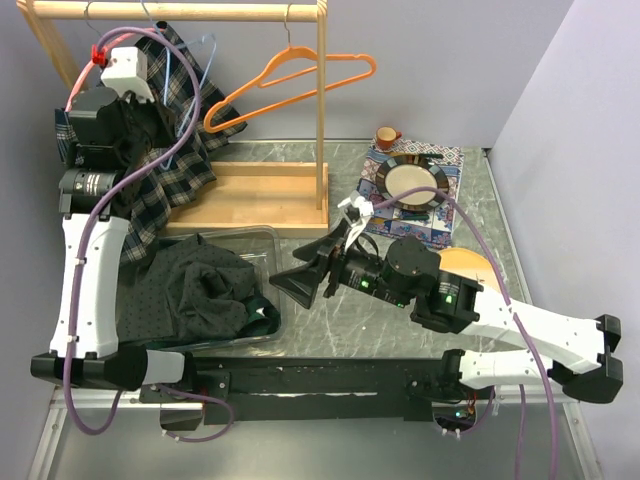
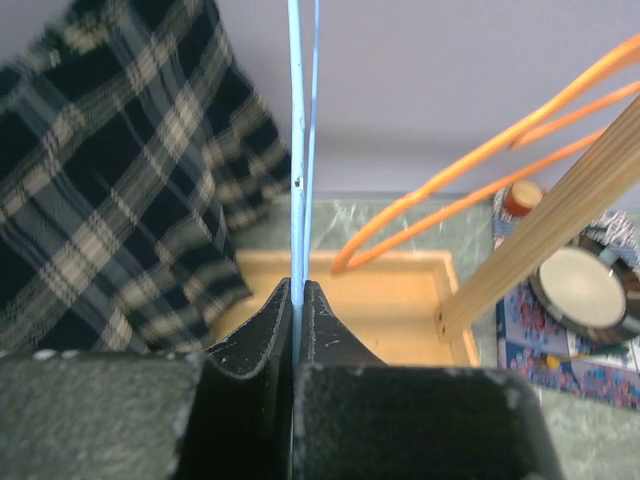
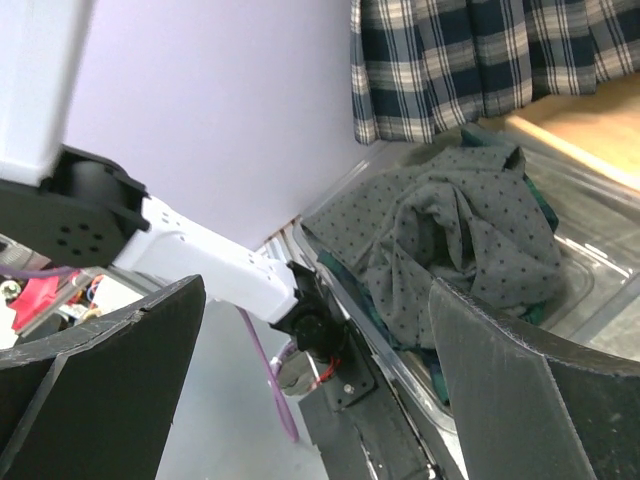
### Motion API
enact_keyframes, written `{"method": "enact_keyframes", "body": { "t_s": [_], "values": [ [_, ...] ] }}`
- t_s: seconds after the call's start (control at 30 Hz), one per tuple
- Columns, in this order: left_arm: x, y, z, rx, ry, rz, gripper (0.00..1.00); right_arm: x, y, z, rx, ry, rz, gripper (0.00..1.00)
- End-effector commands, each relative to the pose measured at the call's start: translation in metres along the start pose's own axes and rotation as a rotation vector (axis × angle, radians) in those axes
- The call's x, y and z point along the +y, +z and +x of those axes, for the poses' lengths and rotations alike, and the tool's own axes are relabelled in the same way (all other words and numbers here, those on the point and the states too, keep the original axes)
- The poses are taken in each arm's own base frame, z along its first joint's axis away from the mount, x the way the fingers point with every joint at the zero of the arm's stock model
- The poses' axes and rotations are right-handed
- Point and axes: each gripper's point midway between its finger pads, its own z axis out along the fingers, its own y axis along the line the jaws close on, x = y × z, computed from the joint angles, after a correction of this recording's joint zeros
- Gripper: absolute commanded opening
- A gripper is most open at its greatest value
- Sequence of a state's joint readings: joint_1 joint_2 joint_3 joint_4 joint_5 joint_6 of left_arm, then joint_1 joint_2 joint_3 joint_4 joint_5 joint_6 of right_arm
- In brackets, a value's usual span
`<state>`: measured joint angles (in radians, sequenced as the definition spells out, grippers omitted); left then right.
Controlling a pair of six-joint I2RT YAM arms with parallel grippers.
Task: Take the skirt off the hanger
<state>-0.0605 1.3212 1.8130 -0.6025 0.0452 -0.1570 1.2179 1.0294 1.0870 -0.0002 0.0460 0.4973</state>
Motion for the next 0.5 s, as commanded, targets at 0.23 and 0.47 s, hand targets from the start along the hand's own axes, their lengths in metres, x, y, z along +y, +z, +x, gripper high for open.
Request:
{"method": "enact_keyframes", "body": {
  "t_s": [0.23, 0.47],
  "values": [
    [-0.039, 0.036, -0.027, -0.11, 0.057, 0.17, 0.01, -0.002, -0.011, -0.019, -0.1, -0.013, 0.008, 1.0],
    [-0.067, 0.058, 0.001, -0.035, 0.068, 0.241, 0.01, -0.001, -0.023, -0.026, -0.143, -0.012, -0.004, 1.0]
  ]
}}
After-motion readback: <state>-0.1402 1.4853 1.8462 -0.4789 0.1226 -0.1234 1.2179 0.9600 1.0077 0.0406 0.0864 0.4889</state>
